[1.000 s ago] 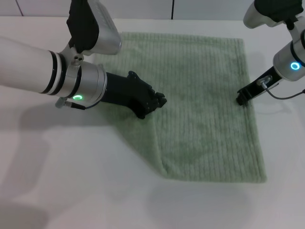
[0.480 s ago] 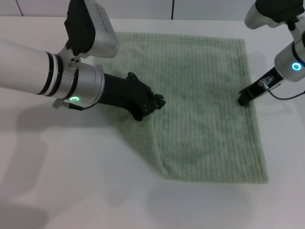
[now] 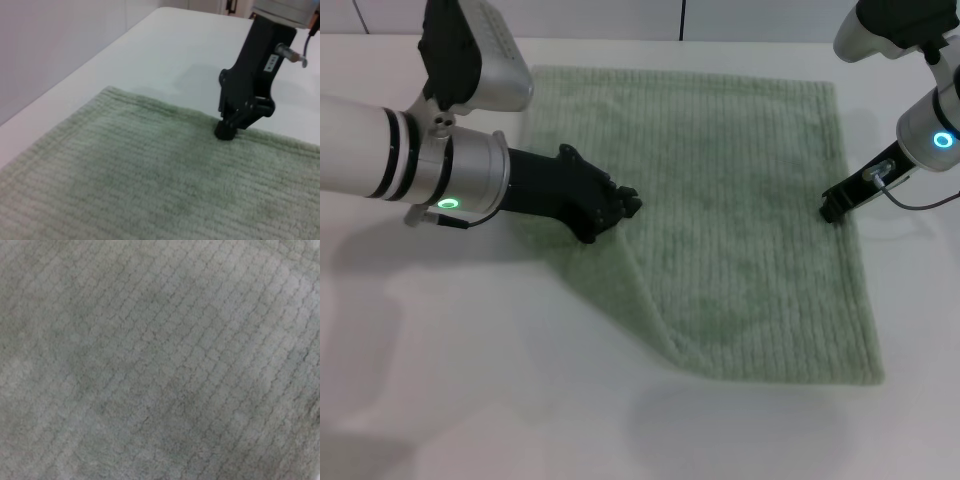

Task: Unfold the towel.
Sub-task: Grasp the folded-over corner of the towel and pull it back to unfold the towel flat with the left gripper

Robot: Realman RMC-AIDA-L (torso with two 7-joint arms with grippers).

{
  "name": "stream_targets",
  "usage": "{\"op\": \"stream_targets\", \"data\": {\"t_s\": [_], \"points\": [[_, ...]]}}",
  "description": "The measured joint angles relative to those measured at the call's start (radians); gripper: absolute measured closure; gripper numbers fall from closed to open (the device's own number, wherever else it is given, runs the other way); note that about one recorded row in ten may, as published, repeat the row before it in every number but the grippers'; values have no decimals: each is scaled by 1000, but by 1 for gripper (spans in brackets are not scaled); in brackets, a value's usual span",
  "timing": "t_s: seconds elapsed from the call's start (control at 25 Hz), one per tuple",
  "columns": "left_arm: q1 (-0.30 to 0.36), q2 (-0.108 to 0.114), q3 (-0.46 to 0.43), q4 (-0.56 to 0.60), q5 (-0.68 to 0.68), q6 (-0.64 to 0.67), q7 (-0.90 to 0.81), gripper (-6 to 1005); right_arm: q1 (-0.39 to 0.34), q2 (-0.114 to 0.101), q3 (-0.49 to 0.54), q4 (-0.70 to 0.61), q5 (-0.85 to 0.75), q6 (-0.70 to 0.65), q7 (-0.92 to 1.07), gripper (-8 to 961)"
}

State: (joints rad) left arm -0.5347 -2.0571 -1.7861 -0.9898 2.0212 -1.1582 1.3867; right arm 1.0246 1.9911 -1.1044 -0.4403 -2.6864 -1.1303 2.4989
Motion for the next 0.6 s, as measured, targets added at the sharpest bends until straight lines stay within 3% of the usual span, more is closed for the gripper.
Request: {"op": "stream_targets", "data": {"t_s": [0.6], "points": [[29,12,-92,-18,22,-120,61,941,-2,-1,0,0,0,0,0,952]]}}
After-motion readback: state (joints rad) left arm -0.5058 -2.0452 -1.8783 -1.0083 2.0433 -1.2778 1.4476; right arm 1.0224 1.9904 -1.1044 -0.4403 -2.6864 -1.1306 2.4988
